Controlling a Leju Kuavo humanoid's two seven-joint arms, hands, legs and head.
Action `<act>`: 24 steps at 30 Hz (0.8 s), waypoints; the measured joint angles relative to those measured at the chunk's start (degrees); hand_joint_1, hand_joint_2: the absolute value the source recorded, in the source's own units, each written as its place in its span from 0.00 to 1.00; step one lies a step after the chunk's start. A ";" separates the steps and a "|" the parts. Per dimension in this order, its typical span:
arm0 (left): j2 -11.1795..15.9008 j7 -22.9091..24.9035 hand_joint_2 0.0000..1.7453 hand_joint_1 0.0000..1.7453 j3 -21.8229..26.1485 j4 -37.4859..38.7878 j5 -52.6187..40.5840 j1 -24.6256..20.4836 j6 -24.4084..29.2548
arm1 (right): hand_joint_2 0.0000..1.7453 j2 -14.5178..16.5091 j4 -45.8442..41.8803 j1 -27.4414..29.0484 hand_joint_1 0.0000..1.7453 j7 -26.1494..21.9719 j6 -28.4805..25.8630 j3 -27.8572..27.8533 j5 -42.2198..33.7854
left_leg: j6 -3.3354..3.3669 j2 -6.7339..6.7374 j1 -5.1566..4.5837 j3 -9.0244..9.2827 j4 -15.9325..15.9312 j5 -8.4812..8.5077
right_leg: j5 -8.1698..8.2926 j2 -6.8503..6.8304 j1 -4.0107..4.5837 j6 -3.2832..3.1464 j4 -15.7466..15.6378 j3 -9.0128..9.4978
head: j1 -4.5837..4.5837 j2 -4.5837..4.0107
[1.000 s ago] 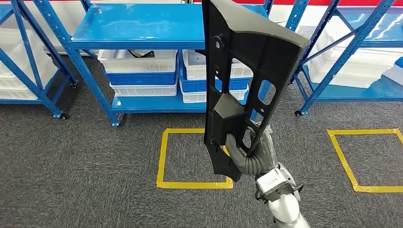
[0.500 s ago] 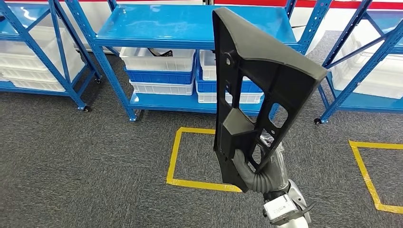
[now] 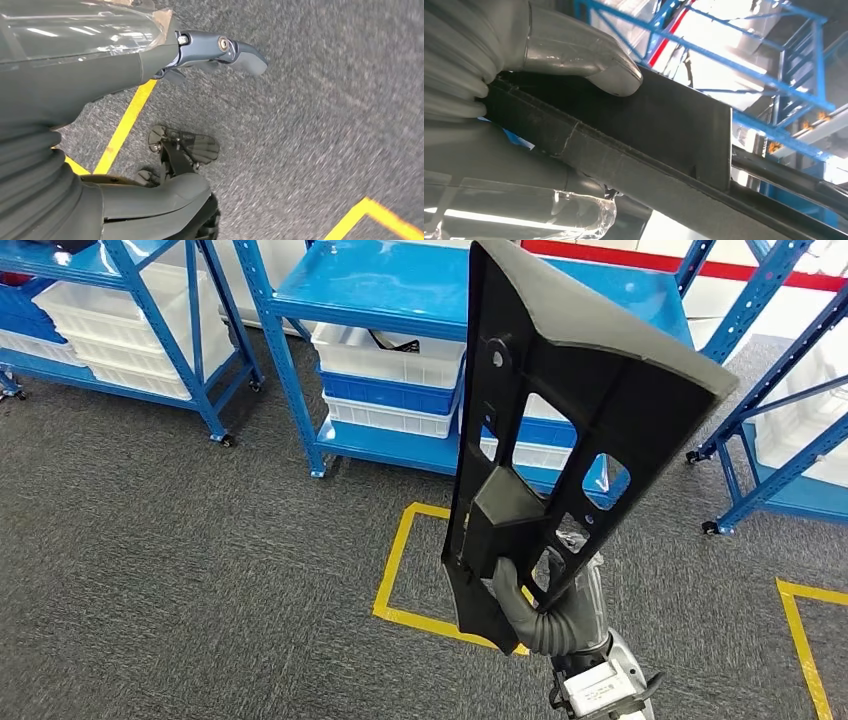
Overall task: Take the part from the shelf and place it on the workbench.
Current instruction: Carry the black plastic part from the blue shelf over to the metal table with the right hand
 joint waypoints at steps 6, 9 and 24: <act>0.07 0.94 1.00 0.00 -0.65 -0.13 -2.42 0.07 0.45 | 1.00 1.21 -0.32 1.01 1.00 -1.98 0.38 -4.90 -2.40 | 0.19 -3.95 0.13 -0.77 0.05 0.81 | -3.32 3.20 -0.64 1.00 9.40 -4.02 | 0.25 0.00; 0.39 2.91 1.00 0.00 -1.91 -0.13 -4.62 0.11 1.61 | 1.00 1.37 -0.75 2.00 1.00 -4.44 0.91 -7.31 -3.62 | -0.61 -5.92 -0.02 -1.05 0.53 0.89 | 0.91 5.26 -1.16 1.81 -1.96 1.34 | 0.26 0.00; 2.15 5.42 1.00 0.00 -8.45 0.31 -10.37 0.29 4.10 | 1.00 2.67 -0.75 4.19 1.00 -9.02 4.39 -12.82 -6.33 | -1.18 2.13 -0.50 -1.40 3.99 -1.56 | 2.08 -1.90 0.11 -1.14 -3.48 1.66 | -0.39 0.00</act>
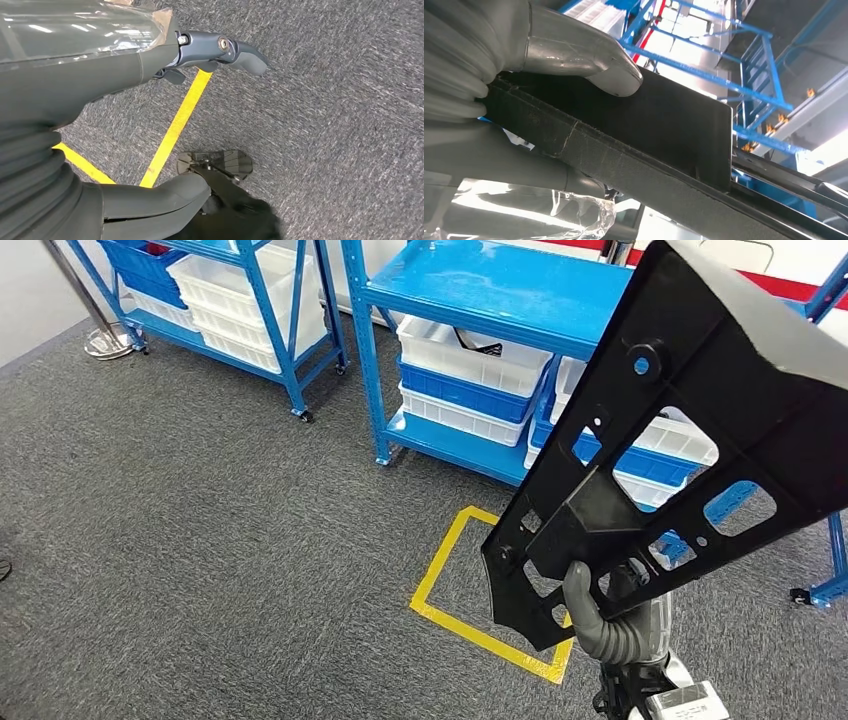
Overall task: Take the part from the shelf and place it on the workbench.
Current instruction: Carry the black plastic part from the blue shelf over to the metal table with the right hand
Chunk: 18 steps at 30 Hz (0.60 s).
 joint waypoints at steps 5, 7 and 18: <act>0.06 3.27 1.00 0.00 -0.02 0.00 0.43 0.10 1.70 | 1.00 0.39 0.46 0.60 1.00 -0.69 0.30 -0.17 -0.03 | 1.23 -0.75 -0.30 1.23 -3.67 1.21 | -0.65 -0.61 0.29 0.78 0.49 -0.10 | 0.05 0.00; -0.17 3.58 1.00 0.00 0.03 0.00 1.20 0.02 2.04 | 1.00 0.40 0.99 0.38 1.00 -0.62 0.62 0.22 0.59 | 1.81 -1.98 0.12 1.32 -4.26 1.93 | -3.07 2.53 0.08 0.74 4.95 -2.03 | 0.16 0.00; -0.57 3.16 1.00 0.00 2.91 -0.01 5.81 0.51 1.87 | 1.00 0.15 4.57 -1.42 1.00 0.80 0.60 5.27 -0.05 | -0.04 -9.52 0.17 -0.38 -3.15 2.68 | -0.48 7.76 -1.30 2.16 0.58 -0.26 | 0.34 0.00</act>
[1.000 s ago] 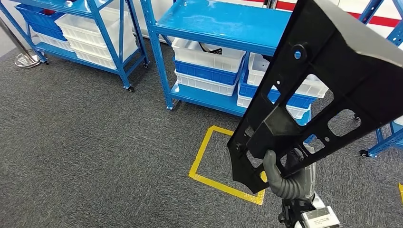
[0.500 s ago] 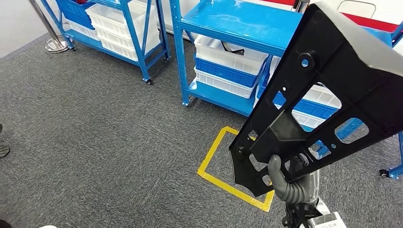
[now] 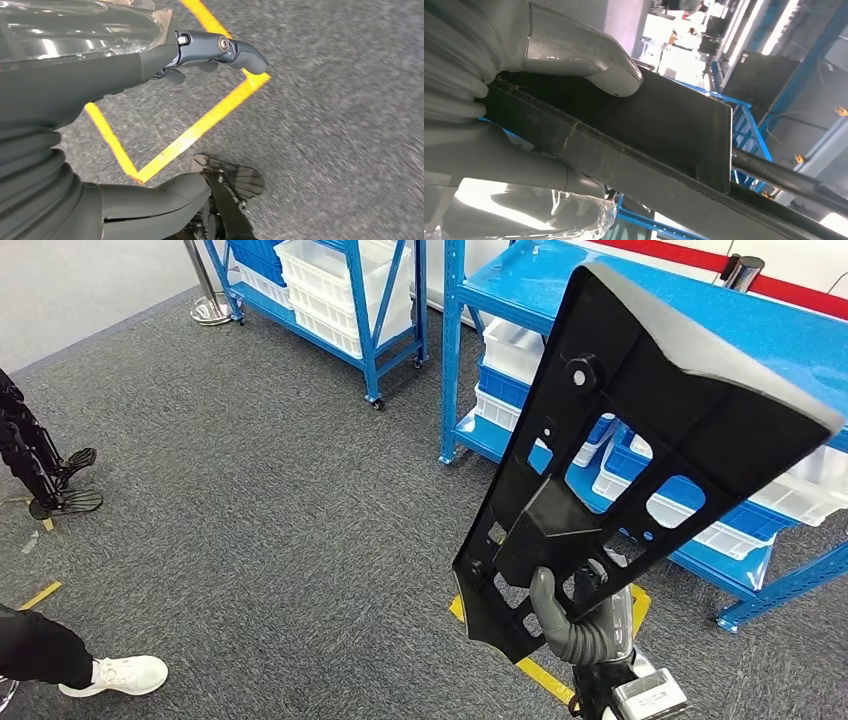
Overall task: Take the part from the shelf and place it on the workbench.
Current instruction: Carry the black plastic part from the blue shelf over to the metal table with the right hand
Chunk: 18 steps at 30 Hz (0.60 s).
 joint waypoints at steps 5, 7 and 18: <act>-0.22 -0.16 1.00 0.00 1.19 0.01 0.44 0.50 0.76 | 1.00 -0.19 1.79 -1.83 1.00 0.01 -0.29 1.85 -0.45 | -0.99 4.94 0.29 -3.96 7.89 -4.56 | 0.53 -2.75 0.10 -1.92 -0.09 -0.05 | -0.44 0.00; -0.39 -0.54 1.00 0.00 1.32 0.01 -0.09 0.48 0.71 | 1.00 -0.21 2.22 -2.42 1.00 0.31 -1.05 1.92 -0.50 | -1.16 6.25 0.38 -7.65 15.52 -7.87 | 0.49 -4.29 0.51 -2.13 -0.09 -0.28 | -0.53 0.00; 0.92 -2.33 1.00 0.00 -0.59 0.01 -4.62 -0.02 -1.37 | 1.00 -0.41 1.19 -4.16 1.00 0.96 -0.64 -4.25 -3.44 | 1.78 8.15 -0.72 1.32 -0.37 -1.33 | -0.58 -8.26 1.63 -1.16 0.41 0.01 | -0.45 0.00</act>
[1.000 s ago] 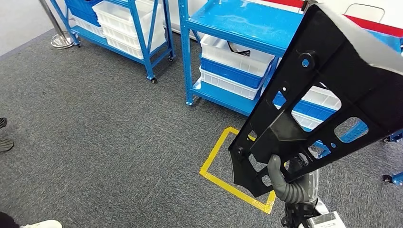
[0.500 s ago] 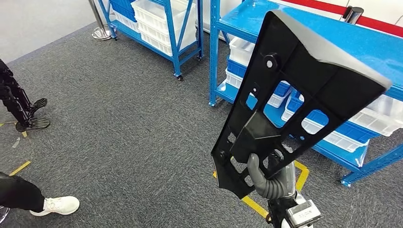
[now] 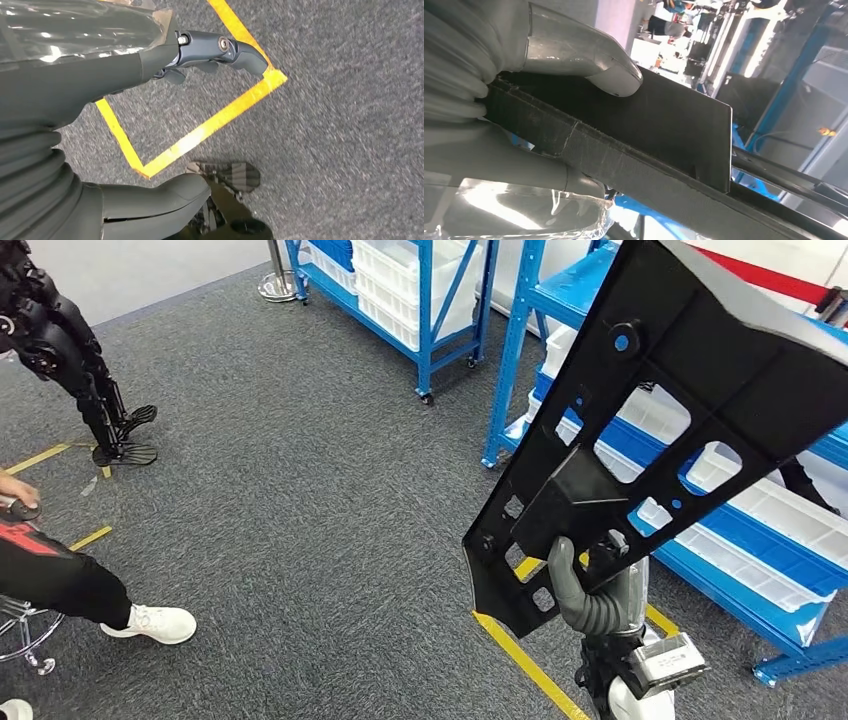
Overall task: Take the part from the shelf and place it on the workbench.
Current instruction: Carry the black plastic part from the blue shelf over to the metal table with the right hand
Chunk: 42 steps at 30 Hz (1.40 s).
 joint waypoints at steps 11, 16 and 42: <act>0.14 1.40 1.00 0.00 -1.30 0.11 0.11 -0.54 1.47 | 1.00 -0.94 -0.57 1.77 1.00 -1.15 3.03 -2.74 -1.45 | -0.55 -7.55 0.20 -0.25 0.62 0.16 | 1.59 8.14 -1.14 1.56 -0.02 -1.50 | 0.44 0.00; 0.19 2.10 1.00 0.00 -1.30 0.22 0.48 -0.44 2.58 | 1.00 -1.26 -0.56 1.37 1.00 -1.11 3.75 -2.87 -2.40 | -1.79 -5.48 0.49 -2.21 3.46 -1.46 | 1.97 6.14 -1.02 -0.76 -0.35 -1.41 | 0.16 0.00; -0.55 3.91 1.00 0.00 -1.26 0.61 0.73 -1.19 5.86 | 1.00 -1.86 -0.82 0.10 1.00 1.08 5.59 -3.20 -3.48 | -0.60 -7.93 0.52 -0.18 0.21 0.27 | 1.57 8.96 -1.82 1.90 -0.66 -1.17 | 0.47 0.00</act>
